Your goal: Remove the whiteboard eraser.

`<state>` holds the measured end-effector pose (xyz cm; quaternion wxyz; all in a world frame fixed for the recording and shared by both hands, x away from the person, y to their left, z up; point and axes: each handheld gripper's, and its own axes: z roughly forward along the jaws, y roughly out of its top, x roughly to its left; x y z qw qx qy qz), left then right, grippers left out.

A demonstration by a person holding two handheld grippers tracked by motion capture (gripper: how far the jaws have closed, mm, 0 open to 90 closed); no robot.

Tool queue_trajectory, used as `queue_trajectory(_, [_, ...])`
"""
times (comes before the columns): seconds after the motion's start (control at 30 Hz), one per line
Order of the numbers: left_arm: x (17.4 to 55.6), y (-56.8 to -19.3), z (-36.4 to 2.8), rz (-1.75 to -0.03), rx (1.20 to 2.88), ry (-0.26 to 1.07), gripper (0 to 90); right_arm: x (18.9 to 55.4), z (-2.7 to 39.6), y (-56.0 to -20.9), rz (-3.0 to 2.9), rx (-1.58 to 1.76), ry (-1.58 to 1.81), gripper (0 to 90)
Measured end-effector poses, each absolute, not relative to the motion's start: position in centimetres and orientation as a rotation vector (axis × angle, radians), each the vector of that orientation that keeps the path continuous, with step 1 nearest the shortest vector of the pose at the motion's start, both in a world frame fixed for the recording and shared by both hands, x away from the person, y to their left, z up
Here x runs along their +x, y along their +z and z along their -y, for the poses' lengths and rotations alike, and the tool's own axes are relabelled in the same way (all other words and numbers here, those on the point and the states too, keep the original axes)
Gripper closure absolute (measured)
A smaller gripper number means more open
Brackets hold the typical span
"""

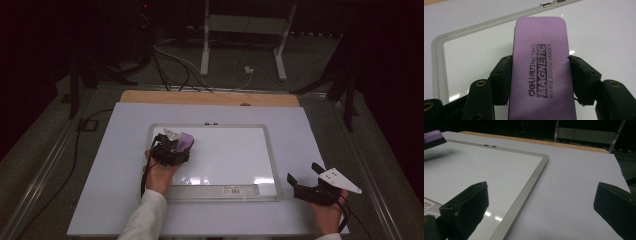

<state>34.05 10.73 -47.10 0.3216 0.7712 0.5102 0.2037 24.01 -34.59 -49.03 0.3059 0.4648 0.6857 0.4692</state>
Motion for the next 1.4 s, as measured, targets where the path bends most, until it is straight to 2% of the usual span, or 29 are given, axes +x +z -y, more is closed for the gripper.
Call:
queue_trajectory(0.53, [30.5,-46.7,-12.5,-1.360,2.002,0.629,41.7,23.9,34.6,-49.1,-1.811,1.239,1.241,0.3])
queue_trajectory(1.4, [27.1,-48.2,-15.1,-1.441,1.981,0.661,41.6,23.9,34.6,-49.1,-1.809,1.239,1.239,0.3])
